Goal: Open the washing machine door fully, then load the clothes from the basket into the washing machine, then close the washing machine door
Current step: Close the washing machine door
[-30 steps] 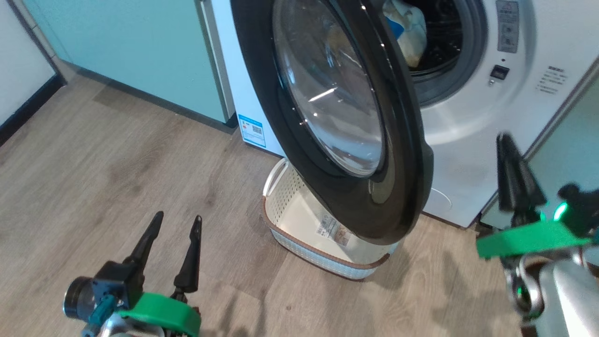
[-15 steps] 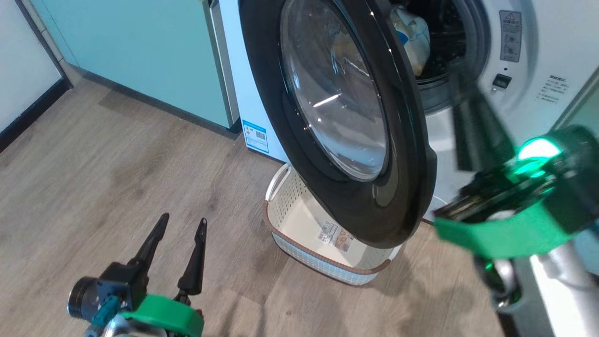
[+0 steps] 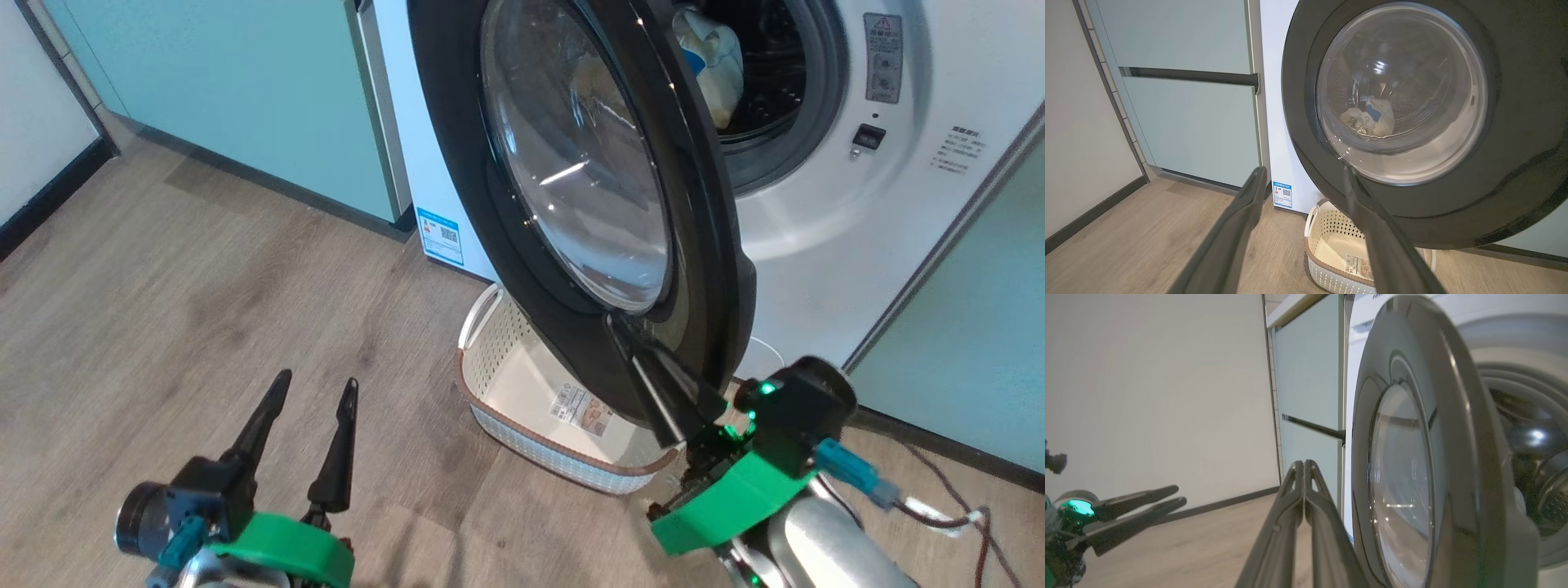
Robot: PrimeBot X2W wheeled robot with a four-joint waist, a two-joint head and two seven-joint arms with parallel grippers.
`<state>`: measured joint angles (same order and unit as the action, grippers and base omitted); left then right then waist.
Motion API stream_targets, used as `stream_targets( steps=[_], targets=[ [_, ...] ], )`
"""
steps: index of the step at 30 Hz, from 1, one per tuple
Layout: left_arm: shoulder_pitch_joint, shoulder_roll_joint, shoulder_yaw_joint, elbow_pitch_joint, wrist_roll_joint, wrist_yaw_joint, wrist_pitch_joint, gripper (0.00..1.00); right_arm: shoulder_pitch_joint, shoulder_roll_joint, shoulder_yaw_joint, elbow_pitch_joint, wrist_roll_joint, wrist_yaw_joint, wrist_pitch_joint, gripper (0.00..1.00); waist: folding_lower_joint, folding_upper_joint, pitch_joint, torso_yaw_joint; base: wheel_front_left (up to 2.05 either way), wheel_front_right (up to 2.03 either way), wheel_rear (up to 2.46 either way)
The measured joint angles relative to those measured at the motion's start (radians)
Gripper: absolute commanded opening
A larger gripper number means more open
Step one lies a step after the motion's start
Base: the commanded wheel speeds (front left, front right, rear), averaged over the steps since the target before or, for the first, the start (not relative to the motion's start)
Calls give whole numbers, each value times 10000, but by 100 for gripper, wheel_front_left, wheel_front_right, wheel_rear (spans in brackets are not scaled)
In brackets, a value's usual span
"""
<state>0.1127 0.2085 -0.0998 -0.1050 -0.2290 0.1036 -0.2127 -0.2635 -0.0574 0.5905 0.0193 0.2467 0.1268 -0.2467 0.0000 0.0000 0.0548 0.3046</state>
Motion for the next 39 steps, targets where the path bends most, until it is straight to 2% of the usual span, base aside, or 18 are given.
stream_targets(
  steps=[6, 14, 39],
  targets=[
    [-2, 6, -25, 0, -15, 23, 0, 100, -6, -4, 155, 974, 104, 0, -10, 0, 0, 0, 12, -37, 0, 0, 0],
    [-6, 23, -33, 10, -27, 63, -75, 100, -60, -4, -581, 1607, 82, 0, -54, 0, 0, 0, 43, -65, 0, 0, 0],
    [-267, 58, -71, 54, -130, 215, -178, 100, -565, -17, -2059, 1985, -412, 4, -56, 0, 0, 0, 473, -272, 0, 0, 0]
  ],
)
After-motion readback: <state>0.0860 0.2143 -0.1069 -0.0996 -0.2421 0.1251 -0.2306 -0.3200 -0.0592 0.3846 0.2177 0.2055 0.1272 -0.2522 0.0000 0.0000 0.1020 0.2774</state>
